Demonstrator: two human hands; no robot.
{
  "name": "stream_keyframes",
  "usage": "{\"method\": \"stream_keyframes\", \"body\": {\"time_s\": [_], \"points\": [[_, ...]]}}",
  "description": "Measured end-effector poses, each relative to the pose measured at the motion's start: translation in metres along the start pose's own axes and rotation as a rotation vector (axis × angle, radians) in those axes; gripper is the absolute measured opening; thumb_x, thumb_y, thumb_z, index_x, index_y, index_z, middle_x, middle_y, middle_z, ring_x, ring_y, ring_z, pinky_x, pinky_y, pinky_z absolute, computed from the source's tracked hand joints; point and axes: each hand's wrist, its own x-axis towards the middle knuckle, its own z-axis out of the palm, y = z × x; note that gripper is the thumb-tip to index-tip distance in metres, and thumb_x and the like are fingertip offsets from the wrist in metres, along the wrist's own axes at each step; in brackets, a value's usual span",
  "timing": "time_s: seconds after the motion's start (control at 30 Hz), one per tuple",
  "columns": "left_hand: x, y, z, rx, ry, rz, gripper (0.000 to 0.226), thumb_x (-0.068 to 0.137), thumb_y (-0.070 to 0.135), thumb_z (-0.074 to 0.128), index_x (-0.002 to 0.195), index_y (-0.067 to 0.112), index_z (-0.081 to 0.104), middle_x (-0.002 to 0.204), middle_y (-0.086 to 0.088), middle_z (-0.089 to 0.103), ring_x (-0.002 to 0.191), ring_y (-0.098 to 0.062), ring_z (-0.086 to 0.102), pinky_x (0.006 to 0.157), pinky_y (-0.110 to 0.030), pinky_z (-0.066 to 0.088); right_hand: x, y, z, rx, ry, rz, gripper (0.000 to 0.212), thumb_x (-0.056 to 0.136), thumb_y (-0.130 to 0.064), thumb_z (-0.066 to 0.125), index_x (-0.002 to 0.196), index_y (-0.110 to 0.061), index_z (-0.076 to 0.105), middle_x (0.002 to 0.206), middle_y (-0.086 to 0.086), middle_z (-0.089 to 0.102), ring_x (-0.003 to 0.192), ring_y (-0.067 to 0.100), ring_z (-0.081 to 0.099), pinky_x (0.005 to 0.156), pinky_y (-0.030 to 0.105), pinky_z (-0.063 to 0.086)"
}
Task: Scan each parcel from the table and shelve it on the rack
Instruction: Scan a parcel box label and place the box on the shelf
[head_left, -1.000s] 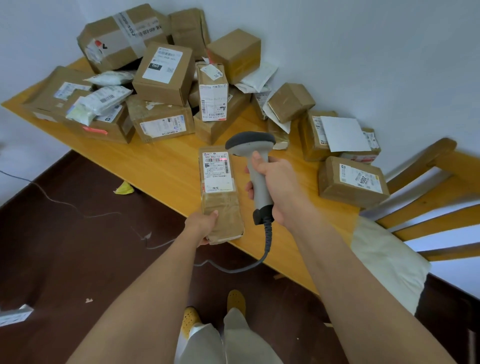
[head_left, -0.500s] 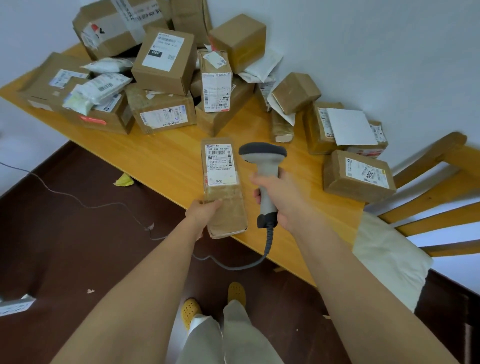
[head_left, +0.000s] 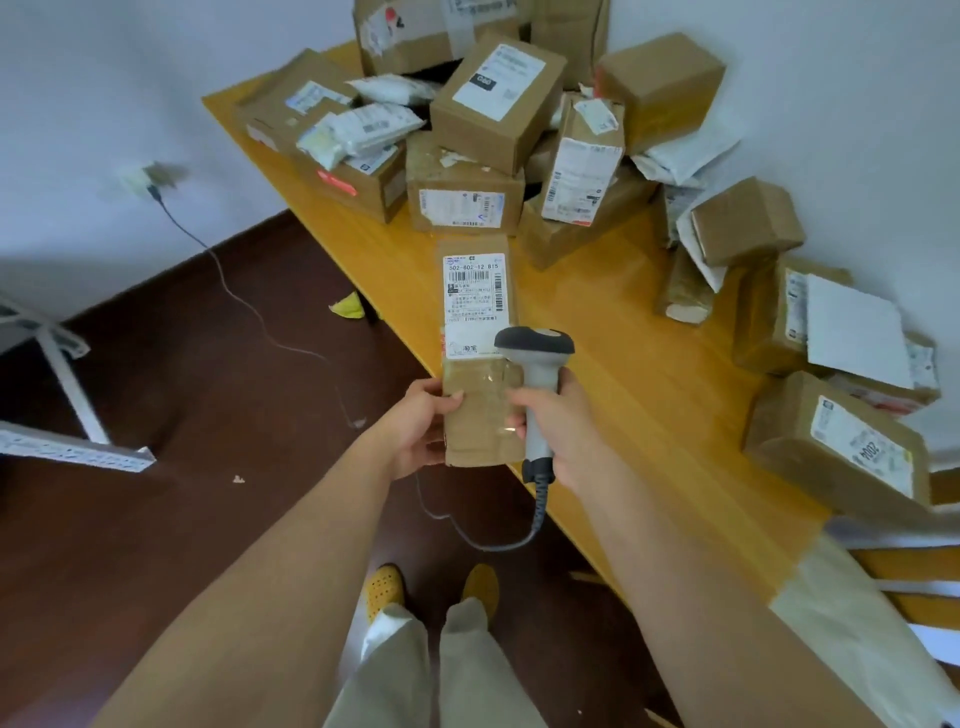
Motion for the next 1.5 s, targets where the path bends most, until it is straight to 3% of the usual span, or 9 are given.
{"method": "stream_keyframes", "body": {"time_s": [0.23,0.37,0.53,0.7,0.9,1.0,1.17,1.33,1.5], "points": [[-0.060,0.013,-0.077,-0.288,0.043,0.227,0.069,0.076,0.015,0.077,0.138,0.019,0.047,0.137,-0.012,0.055,0.121,-0.032,0.057,0.083,-0.060,0.053,-0.030,-0.021,0.083,-0.105,-0.183,-0.176,0.035,0.085,0.002,0.064,0.099,-0.029,0.054,0.085,0.000,0.064,0.055,0.013,0.054,0.055,0.025,0.047],[-0.115,0.013,-0.130,-0.372,-0.001,0.324,0.053,0.085,0.000,0.062,0.136,0.011,0.052,0.131,-0.014,0.061,0.117,-0.032,0.060,0.085,-0.055,0.055,-0.068,-0.024,0.142,-0.139,-0.291,-0.256,0.036,0.085,0.000,0.066,0.105,-0.027,0.055,0.086,-0.003,0.066,0.054,0.009,0.057,0.055,0.023,0.049],[-0.195,0.003,-0.210,-0.503,-0.051,0.425,0.062,0.072,-0.005,0.061,0.131,0.012,0.054,0.126,-0.014,0.062,0.121,-0.035,0.057,0.097,-0.056,0.048,-0.133,-0.013,0.237,-0.124,-0.399,-0.370,0.038,0.084,0.002,0.064,0.103,-0.031,0.056,0.098,-0.013,0.072,0.055,0.010,0.058,0.060,0.025,0.051],[-0.298,-0.027,-0.329,-0.624,0.096,0.528,0.053,0.069,-0.005,0.057,0.119,0.012,0.061,0.114,-0.013,0.065,0.106,-0.030,0.063,0.102,-0.057,0.045,-0.220,0.027,0.368,-0.119,-0.534,-0.411,0.037,0.085,0.005,0.062,0.102,-0.027,0.058,0.101,-0.009,0.072,0.052,0.010,0.057,0.054,0.023,0.049],[-0.446,-0.081,-0.496,-0.703,0.456,0.631,0.046,0.069,-0.004,0.055,0.112,0.012,0.062,0.111,-0.010,0.063,0.096,-0.025,0.064,0.078,-0.043,0.058,-0.337,0.082,0.530,-0.238,-0.785,-0.360,0.027,0.085,0.004,0.059,0.100,-0.017,0.064,0.104,-0.002,0.072,0.049,0.009,0.055,0.053,0.024,0.047],[-0.503,-0.107,-0.561,-0.829,0.634,0.688,0.035,0.077,0.000,0.058,0.111,0.011,0.059,0.109,-0.009,0.057,0.100,-0.027,0.061,0.088,-0.048,0.054,-0.382,0.094,0.591,-0.291,-0.868,-0.394,0.026,0.085,0.004,0.057,0.104,-0.014,0.062,0.106,-0.002,0.072,0.046,0.006,0.053,0.052,0.023,0.046],[-0.558,-0.129,-0.636,-0.966,0.757,0.732,0.041,0.074,0.014,0.069,0.112,0.012,0.055,0.114,-0.012,0.057,0.104,-0.032,0.062,0.085,-0.043,0.055,-0.420,0.104,0.676,-0.370,-0.935,-0.453,0.026,0.086,0.003,0.056,0.102,-0.017,0.058,0.103,-0.002,0.071,0.047,0.006,0.053,0.053,0.023,0.046],[-0.593,-0.109,-0.718,-1.011,0.917,0.723,0.039,0.078,0.029,0.074,0.110,0.013,0.059,0.116,-0.019,0.061,0.108,-0.036,0.063,0.100,-0.048,0.048,-0.430,0.095,0.777,-0.394,-0.975,-0.499,0.022,0.086,0.001,0.057,0.103,-0.013,0.058,0.103,0.007,0.071,0.046,0.008,0.054,0.052,0.027,0.044],[-0.621,-0.049,-0.813,-1.117,0.933,0.710,0.040,0.085,0.038,0.069,0.101,0.006,0.052,0.104,-0.020,0.058,0.095,-0.034,0.062,0.086,-0.045,0.055,-0.432,0.080,0.893,-0.359,-0.999,-0.505,0.022,0.088,-0.003,0.060,0.106,-0.015,0.057,0.105,0.014,0.070,0.052,0.012,0.054,0.054,0.028,0.044]]}}
